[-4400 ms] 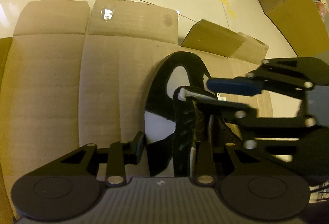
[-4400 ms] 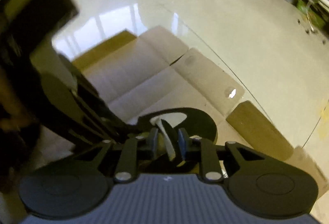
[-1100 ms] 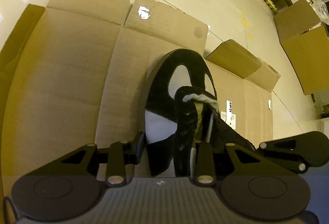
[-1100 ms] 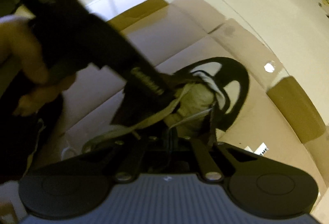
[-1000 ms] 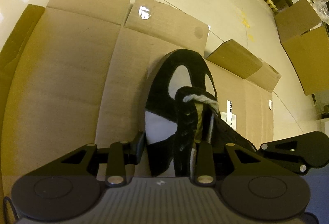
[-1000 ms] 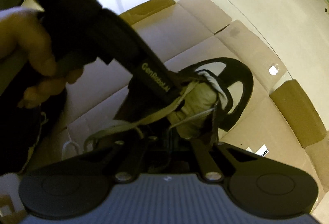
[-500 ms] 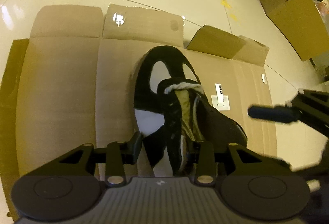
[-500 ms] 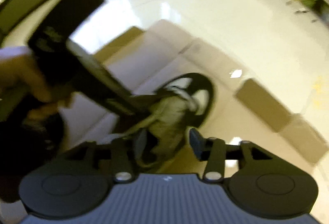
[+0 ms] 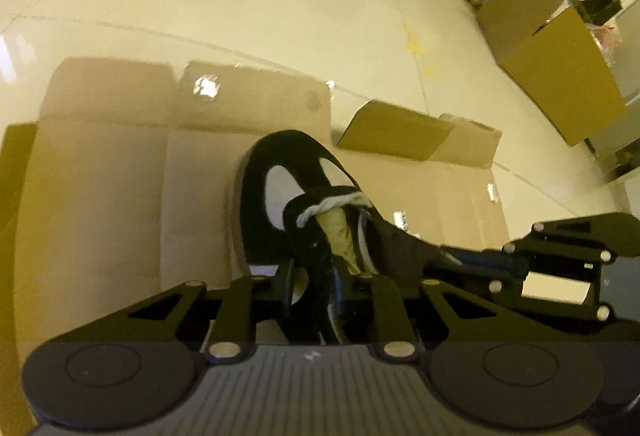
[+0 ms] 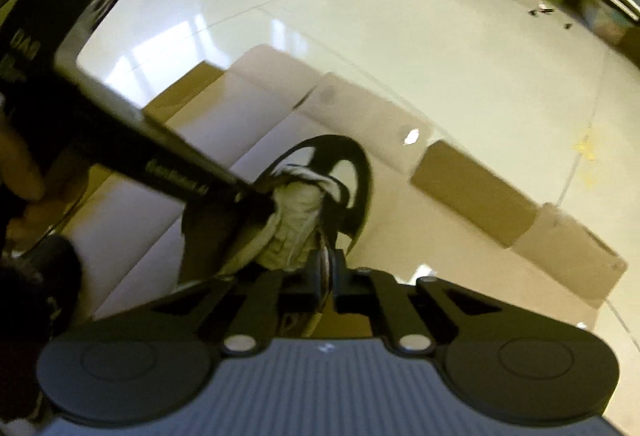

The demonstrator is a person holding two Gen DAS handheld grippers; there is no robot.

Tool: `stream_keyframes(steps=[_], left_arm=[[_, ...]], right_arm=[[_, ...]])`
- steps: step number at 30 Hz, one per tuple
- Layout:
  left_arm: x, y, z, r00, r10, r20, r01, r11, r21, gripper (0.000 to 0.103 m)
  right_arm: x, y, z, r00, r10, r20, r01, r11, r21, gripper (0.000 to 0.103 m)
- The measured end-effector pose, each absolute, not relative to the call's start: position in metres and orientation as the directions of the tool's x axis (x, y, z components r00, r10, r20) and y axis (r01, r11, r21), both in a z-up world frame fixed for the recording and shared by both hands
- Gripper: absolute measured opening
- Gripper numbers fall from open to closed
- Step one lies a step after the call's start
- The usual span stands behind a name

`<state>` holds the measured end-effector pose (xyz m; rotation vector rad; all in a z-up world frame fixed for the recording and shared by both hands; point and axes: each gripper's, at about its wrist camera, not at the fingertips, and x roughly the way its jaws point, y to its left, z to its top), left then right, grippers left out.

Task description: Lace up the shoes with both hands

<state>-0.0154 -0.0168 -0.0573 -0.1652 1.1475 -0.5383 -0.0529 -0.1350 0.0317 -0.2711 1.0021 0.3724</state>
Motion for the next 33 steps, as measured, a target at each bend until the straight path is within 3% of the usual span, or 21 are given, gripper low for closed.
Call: stream_keyframes(steps=[7,11,15,24,26,33], left_arm=[[0.003,-0.022,-0.055,0.356,-0.504,-0.787,0.337,0.855,-0.394,0.019],[0.013,-0.023,-0.053,0.307,-0.521,-0.796,0.337,0.842,-0.421,0.022],[0.003,-0.009,-0.046,0.279,-0.536,-0.797,0.313,0.835,-0.452,0.046],[-0.038,0.006,-0.026,0.180,-0.525,-0.832,0.377,0.818,-0.435,0.046],[-0.046,0.005,-0.027,0.141,-0.529,-0.837,0.393,0.806,-0.443,0.048],[-0.062,-0.005,-0.039,0.052,-0.542,-0.839,0.444,0.765,-0.467,0.045]], right_arm=[[-0.047,-0.141,0.025,0.470,0.174,-0.865,-0.391,0.920,-0.028,0.004],[-0.046,-0.145,0.024,0.456,0.186,-0.870,-0.391,0.920,-0.008,0.010],[-0.050,-0.152,0.029,0.446,0.217,-0.868,-0.395,0.919,0.027,0.016],[-0.086,-0.138,0.051,0.465,0.255,-0.848,-0.561,0.826,-0.060,0.020],[-0.095,-0.129,0.048,0.444,0.274,-0.853,-0.624,0.778,-0.075,0.024],[-0.101,-0.114,0.021,0.400,0.252,-0.881,-0.707,0.697,-0.121,0.024]])
